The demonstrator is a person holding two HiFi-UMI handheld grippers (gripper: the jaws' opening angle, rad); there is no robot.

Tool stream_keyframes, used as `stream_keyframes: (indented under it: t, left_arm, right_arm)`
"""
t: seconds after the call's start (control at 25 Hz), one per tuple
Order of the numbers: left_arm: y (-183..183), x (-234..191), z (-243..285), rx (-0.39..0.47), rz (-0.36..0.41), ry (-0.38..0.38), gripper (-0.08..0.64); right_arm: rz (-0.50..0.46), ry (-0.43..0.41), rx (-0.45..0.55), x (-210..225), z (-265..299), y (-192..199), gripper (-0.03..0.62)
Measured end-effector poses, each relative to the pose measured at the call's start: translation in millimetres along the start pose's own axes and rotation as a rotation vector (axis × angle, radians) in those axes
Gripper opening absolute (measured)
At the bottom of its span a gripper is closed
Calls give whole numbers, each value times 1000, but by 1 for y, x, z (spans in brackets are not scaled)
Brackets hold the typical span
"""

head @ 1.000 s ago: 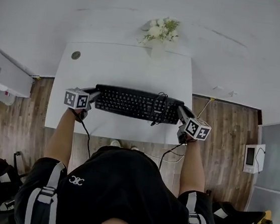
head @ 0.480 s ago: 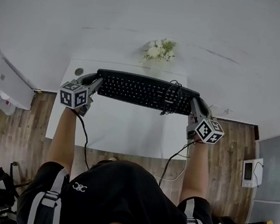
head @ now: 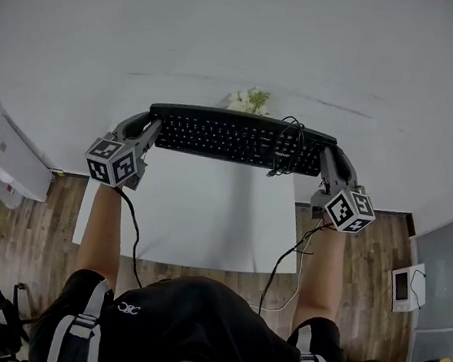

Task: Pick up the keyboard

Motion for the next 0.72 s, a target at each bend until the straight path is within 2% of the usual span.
stream_keyframes:
  t: [0.24, 0.72]
  left_arm:
    - [-9, 1, -2, 21, 5, 6, 117]
    - [-3, 1, -2, -9, -22, 29, 116]
  right_arm:
    - [-13, 3, 28, -9, -6, -14, 117]
    - [23, 30, 3, -7, -11, -3, 117]
Point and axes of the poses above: the fingertips, and each gripper's own axes: z forward along the fingers, x to its right, y out of its underside, the point moved 8 cm from there along -z, backward along the fingers, and after that the axes turned 11 degrees about z, right-handed, at the moved point
